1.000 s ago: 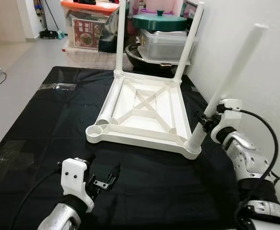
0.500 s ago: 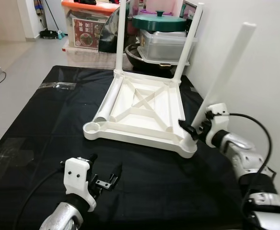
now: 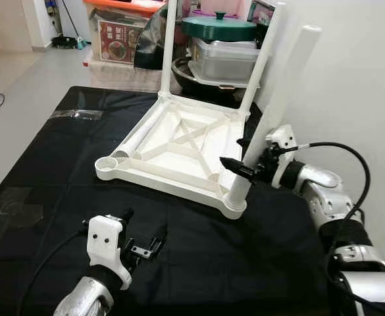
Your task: Building children table
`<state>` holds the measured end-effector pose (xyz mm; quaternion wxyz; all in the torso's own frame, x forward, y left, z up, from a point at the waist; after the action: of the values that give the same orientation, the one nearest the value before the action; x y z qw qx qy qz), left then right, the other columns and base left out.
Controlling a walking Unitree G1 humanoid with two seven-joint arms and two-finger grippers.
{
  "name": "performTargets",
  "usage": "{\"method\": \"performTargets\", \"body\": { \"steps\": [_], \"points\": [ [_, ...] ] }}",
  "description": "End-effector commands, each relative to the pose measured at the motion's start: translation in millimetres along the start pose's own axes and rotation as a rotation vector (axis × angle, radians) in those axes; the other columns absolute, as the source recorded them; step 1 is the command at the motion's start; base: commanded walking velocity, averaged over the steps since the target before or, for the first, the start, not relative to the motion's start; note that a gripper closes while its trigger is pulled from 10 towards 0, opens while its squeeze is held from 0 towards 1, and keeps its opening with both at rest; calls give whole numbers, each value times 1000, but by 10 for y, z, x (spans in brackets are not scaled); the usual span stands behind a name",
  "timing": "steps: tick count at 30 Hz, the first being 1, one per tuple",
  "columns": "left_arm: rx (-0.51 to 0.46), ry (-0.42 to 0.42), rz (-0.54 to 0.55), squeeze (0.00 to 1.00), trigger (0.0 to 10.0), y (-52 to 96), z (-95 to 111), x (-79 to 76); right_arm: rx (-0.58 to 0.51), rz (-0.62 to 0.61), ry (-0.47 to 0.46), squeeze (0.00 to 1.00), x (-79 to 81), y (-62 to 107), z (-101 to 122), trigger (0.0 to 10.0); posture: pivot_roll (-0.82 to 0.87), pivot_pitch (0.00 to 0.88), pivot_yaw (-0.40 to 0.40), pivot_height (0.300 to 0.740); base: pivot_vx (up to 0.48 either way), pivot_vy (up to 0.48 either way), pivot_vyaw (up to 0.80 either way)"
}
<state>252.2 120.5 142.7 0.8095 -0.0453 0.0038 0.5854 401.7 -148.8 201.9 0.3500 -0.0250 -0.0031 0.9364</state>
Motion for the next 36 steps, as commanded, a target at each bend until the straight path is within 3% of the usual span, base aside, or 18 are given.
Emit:
{"method": "performTargets", "body": {
  "steps": [1, 5, 6, 8, 9, 10, 11, 12, 13, 15, 16, 17, 18, 20, 21, 30, 33, 36],
  "points": [
    [3, 4, -4, 0, 10000, 10, -11, -16, 9, -23, -48, 0, 14, -15, -132, 0, 159, 0, -165, 740, 0, 0, 0],
    [5, 11, 0, 0, 10000, 10, -25, -18, 93, -196, -56, 0, -128, 20, -351, 0, 147, 0, -160, 740, 0, 0, 0],
    [5, 13, 1, 0, 10000, 6, -29, -20, 145, -334, -69, 0, -257, 77, -476, 0, 142, 0, -159, 740, 0, 0, 0],
    [3, 19, -18, 0, 10000, -12, -31, -53, 294, -894, -141, 0, -707, 537, -786, 0, 123, 0, -144, 740, 0, 0, 0],
    [4, 22, -25, 0, 10000, -15, -33, -66, 348, -1131, -160, 0, -809, 838, -897, 0, 117, 0, -140, 740, 0, 0, 0],
    [4, 22, -25, 0, 10000, -15, -33, -66, 348, -1131, -160, 0, -809, 838, -897, 0, 117, 0, -140, 740, 0, 0, 0],
    [5, 23, -30, 0, 10000, -13, -34, -75, 399, -1302, -168, 0, -816, 1099, -989, 0, 112, 0, -134, 740, 0, 0, 0],
    [5, 23, -30, 0, 10000, -13, -34, -75, 399, -1302, -168, 0, -816, 1099, -989, 0, 112, 0, -134, 740, 0, 0, 0],
    [7, 22, -30, 0, 10000, -5, -38, -73, 406, -1389, -167, 0, -735, 1250, -1031, 0, 115, 0, -133, 740, 0, 0, 0],
    [11, 21, -28, 0, 10000, 2, -44, -60, 404, -1422, -152, 0, -596, 1304, -1041, 0, 107, 0, -127, 740, 0, 0, 0],
    [12, 20, -28, 0, 10000, 1, -41, -46, 383, -1405, -117, 0, -385, 1261, -988, 0, 99, 0, -114, 740, 0, 0, 0],
    [12, 22, -29, 0, 10000, -3, -35, -45, 373, -1381, -99, 0, -320, 1195, -954, 0, 99, 0, -114, 740, 0, 0, 0],
    [12, 24, -31, 0, 10000, -9, -37, -47, 355, -1336, -94, 0, -263, 1095, -926, 6157, 92, 0, -109, 740, 0, 0, 0],
    [13, 25, -33, 0, 10000, -15, -43, -50, 339, -1298, -98, 0, -213, 1001, -907, 6157, 92, 0, -109, 740, 0, 0, 0],
    [13, 25, -38, 0, 10000, -21, -49, -50, 347, -1284, -94, 0, -215, 951, -906, 10000, 84, 0, -108, 740, 0, 0, 0],
    [8, 26, -55, 0, 10000, -38, -43, -62, 332, -1324, -78, 0, -298, 946, -831, 10000, 86, 0, -102, 740, 0, 0, 0],
    [10, 16, -40, 0, 10000, -9, -34, -23, 164, -1242, -138, 0, -426, 810, -568, 10000, 102, 0, -113, 740, 0, 0, 0],
    [8, 20, -29, 0, 10000, -12, -28, -13, 115, -1183, -112, 0, -442, 797, -420, 10000, 100, 0, -114, 740, 0, 0, 0]
  ]
}}
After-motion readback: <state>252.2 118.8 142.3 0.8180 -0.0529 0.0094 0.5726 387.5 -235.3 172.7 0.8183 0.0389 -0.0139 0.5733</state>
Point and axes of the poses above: a point about 5 cm out from each wrist's last joint towards the gripper, its own y axis pointing back from the gripper into the wrist, its own z axis along the axis of the wrist's last joint, x = y × z, the point moved 5 cm from there along -y, pointing out of the wrist towards the gripper, and after that the axes turned 4 degrees about -y, right-handed, at the moved point
